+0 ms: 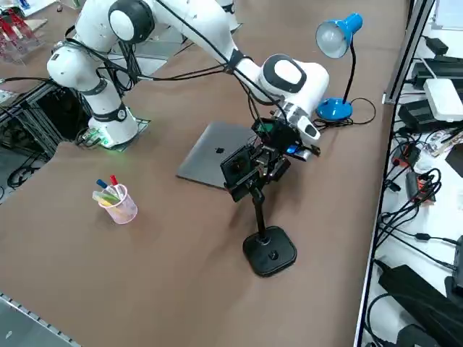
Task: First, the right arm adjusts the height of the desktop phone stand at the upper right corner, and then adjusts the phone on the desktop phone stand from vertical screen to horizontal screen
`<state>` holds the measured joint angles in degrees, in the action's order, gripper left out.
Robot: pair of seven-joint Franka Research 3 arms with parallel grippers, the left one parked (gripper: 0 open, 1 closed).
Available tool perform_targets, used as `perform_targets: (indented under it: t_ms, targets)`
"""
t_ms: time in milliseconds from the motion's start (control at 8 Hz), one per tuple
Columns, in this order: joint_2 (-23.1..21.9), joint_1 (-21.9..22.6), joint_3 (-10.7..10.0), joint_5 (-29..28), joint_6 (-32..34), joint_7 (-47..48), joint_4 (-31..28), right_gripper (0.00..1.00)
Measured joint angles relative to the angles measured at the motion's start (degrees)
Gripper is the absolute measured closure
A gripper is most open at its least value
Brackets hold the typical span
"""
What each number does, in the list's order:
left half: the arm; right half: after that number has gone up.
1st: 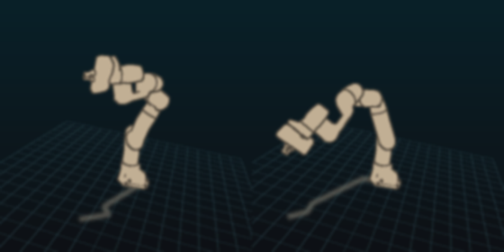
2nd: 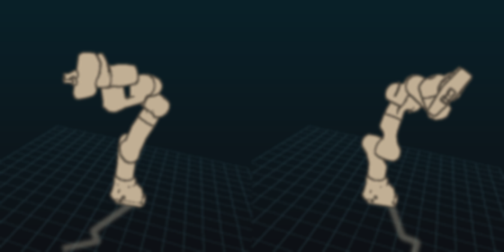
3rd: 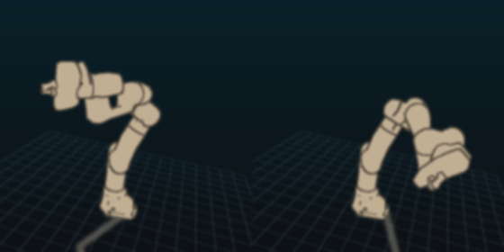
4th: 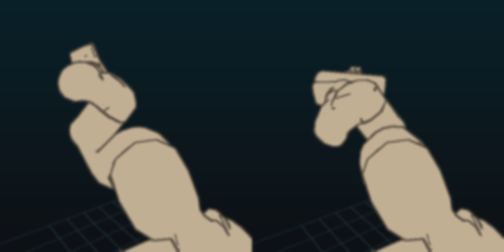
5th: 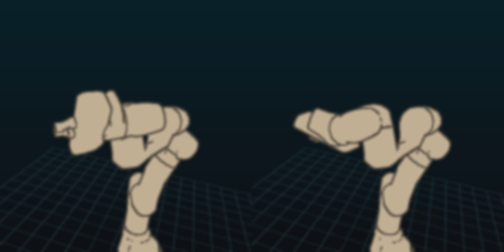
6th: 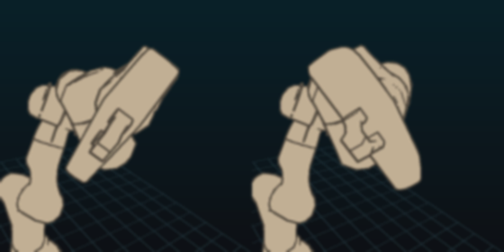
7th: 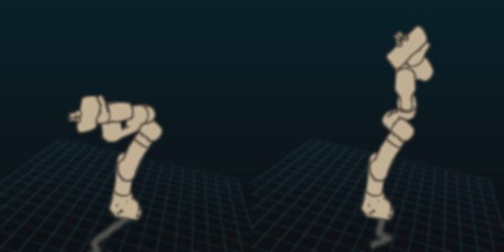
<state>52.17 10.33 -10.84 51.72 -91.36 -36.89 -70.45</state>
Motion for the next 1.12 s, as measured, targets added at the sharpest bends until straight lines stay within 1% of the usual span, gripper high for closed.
perform_targets:
  t_ms: [625, 875, 1000, 1125]
  targets:
    - [0.41, -0.45, -0.10, 0.00, 0.58, -0.05, 0.00, 0.40]
    - [0.67, -0.46, -0.20, 0.00, 0.62, -0.05, 0.00, 0.46]
    - [0.67, -0.45, -0.20, 0.09, 0.62, -0.05, 0.03, 0.53]
    - [0.67, -0.45, -0.20, 0.15, 0.62, -0.05, 0.08, 0.57]
